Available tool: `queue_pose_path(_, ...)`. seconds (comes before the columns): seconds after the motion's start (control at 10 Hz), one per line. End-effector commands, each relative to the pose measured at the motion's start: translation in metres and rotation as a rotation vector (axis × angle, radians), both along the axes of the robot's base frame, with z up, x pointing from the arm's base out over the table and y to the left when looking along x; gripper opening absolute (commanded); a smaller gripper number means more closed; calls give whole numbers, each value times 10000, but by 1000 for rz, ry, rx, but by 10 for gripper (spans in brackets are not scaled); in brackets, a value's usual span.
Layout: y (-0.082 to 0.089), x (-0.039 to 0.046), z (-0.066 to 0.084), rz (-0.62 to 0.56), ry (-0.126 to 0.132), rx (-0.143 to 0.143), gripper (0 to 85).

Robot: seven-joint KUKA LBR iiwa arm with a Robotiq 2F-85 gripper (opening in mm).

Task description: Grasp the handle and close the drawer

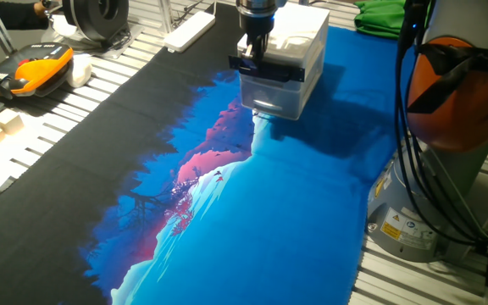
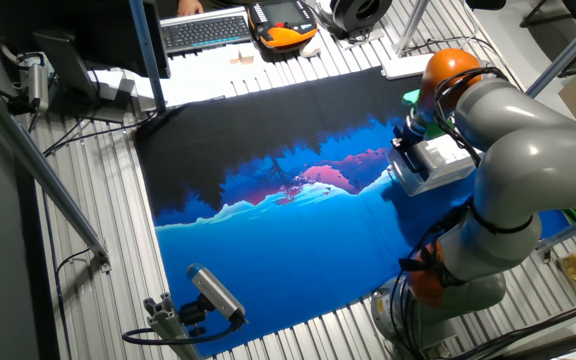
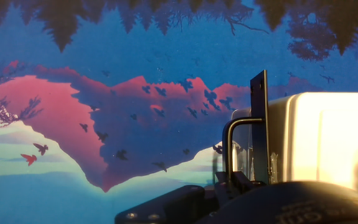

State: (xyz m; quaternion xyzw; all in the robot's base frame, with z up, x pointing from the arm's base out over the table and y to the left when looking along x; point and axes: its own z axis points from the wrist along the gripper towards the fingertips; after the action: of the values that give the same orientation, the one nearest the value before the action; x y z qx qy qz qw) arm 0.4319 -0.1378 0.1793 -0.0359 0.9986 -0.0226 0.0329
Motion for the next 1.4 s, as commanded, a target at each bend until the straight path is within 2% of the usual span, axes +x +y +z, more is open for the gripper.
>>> queue_pose_path(0.0, 1, 0, -2, -2, 0, 0, 0)
queue_pose_path(0.5, 6, 2, -17, -55, -16, 10, 0)
queue_pose_path(0.6, 6, 1, -17, -61, -23, 10, 170)
queue_pose_path(1.1, 3, 0, -13, -59, -27, 6, 170)
queue_pose_path(1.2, 3, -1, -13, -63, -28, 9, 340)
queue_pose_path(1.3, 2, -3, -11, -66, -31, 6, 340)
